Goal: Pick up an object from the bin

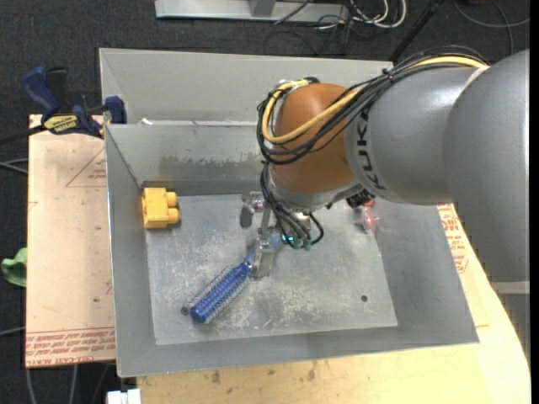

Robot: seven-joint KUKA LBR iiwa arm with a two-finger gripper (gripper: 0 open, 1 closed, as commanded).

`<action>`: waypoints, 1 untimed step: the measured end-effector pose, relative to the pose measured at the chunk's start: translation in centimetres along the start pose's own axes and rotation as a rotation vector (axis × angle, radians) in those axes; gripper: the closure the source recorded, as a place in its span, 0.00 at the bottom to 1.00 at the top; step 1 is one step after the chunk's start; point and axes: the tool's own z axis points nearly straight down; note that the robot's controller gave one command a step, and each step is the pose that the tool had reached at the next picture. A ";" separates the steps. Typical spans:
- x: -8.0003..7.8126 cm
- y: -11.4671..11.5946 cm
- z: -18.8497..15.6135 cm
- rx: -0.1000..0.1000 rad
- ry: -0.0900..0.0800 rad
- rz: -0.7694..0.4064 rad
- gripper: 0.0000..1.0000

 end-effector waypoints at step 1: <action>2.5 1.6 6.0 0.000 -0.003 -0.236 0.00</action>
Offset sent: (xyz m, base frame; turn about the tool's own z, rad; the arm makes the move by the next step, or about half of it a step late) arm -0.0242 0.0152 -0.0584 -0.2371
